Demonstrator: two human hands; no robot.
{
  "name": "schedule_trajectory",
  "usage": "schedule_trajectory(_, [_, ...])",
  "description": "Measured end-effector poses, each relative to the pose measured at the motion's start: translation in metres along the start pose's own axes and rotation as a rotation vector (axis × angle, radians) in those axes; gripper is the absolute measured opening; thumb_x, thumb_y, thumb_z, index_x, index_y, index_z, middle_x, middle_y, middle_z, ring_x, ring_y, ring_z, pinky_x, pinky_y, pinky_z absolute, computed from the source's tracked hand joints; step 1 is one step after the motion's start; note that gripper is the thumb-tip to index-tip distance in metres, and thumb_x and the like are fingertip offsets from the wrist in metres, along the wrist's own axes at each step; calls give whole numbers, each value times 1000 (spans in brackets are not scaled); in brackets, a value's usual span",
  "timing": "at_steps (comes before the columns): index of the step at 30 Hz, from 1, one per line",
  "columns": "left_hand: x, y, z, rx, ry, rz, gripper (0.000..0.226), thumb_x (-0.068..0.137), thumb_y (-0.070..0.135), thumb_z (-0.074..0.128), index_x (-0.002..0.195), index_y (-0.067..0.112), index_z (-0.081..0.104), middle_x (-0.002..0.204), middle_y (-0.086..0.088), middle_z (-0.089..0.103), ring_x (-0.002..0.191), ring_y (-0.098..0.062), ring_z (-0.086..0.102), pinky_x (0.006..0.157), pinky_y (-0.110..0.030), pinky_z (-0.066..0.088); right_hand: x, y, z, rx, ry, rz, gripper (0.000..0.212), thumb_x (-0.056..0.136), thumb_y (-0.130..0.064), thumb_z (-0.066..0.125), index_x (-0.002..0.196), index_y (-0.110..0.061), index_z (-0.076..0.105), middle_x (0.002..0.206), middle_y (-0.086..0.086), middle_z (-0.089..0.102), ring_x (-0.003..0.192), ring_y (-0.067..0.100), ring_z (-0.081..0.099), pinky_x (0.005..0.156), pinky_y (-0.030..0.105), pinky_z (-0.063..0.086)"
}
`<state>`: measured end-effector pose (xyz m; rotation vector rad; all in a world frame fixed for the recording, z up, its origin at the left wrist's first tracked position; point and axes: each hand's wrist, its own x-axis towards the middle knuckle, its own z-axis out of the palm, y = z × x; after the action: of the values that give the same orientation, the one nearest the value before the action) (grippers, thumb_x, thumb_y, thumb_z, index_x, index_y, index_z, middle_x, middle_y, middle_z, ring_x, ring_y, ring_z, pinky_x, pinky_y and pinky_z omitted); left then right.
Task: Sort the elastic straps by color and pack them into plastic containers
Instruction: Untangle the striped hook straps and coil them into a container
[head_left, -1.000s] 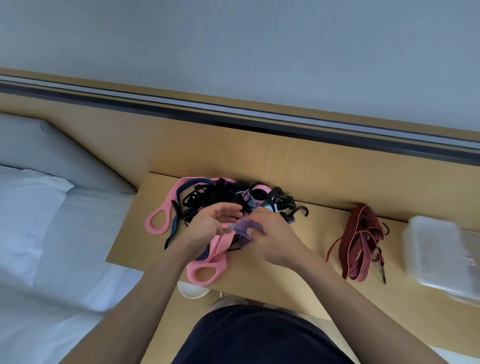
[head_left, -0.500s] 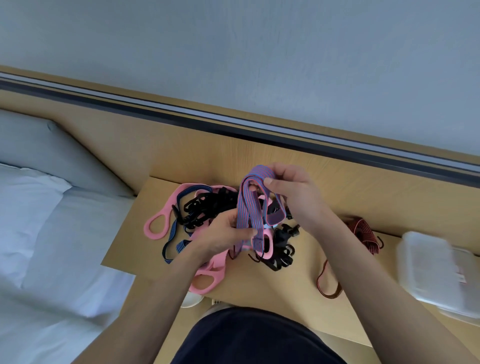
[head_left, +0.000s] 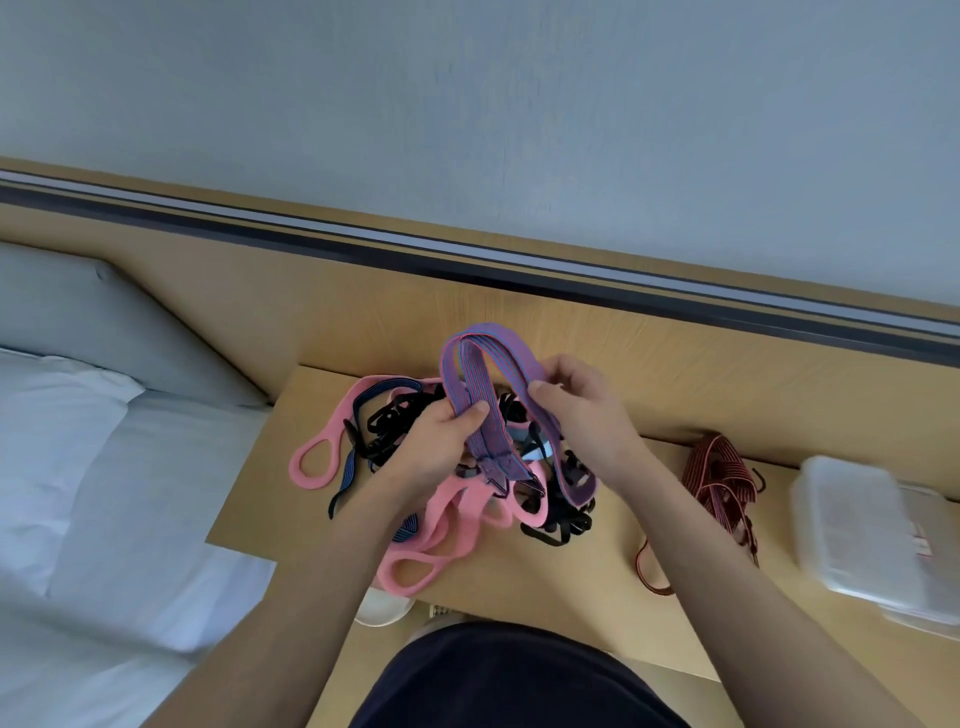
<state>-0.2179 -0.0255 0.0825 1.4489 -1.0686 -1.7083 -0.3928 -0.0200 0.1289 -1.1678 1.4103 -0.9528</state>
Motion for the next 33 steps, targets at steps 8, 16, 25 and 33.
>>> schedule_trajectory(8, [2, 13, 8, -411, -42, -114, 24, 107, 13, 41, 106, 7, 65, 91, -9, 75, 82, -23, 69, 79, -40, 45, -13, 51, 18, 375, -292, 165, 34, 95, -29, 64, 120, -7, 65, 110, 12, 75, 100, 23, 71, 91, 40, 58])
schedule_trajectory(16, [2, -11, 5, -363, 12, -167, 19, 106, 16, 48, 107, 10, 66, 94, -8, 72, 78, -18, 67, 62, -26, 51, -18, 71, 22, 136, -224, 278, 24, 98, -18, 67, 106, 4, 63, 75, 7, 60, 60, 15, 54, 59, 26, 46])
schedule_trajectory(25, [-42, -63, 6, 348, -14, -138, 65, 65, 32, 68, 126, 16, 51, 109, -3, 47, 90, -11, 49, 72, -18, 41, -19, 67, 18, 227, -105, 274, 14, 101, -18, 61, 91, -9, 62, 81, 11, 55, 76, 22, 48, 75, 37, 39])
schedule_trajectory(33, [-40, -69, 5, 506, -44, -72, 32, 94, 13, 67, 124, 18, 58, 77, -5, 55, 70, -16, 49, 66, -25, 41, -20, 70, 17, 223, -117, 218, 17, 101, -19, 61, 90, -7, 63, 74, 9, 65, 68, 23, 59, 71, 36, 47])
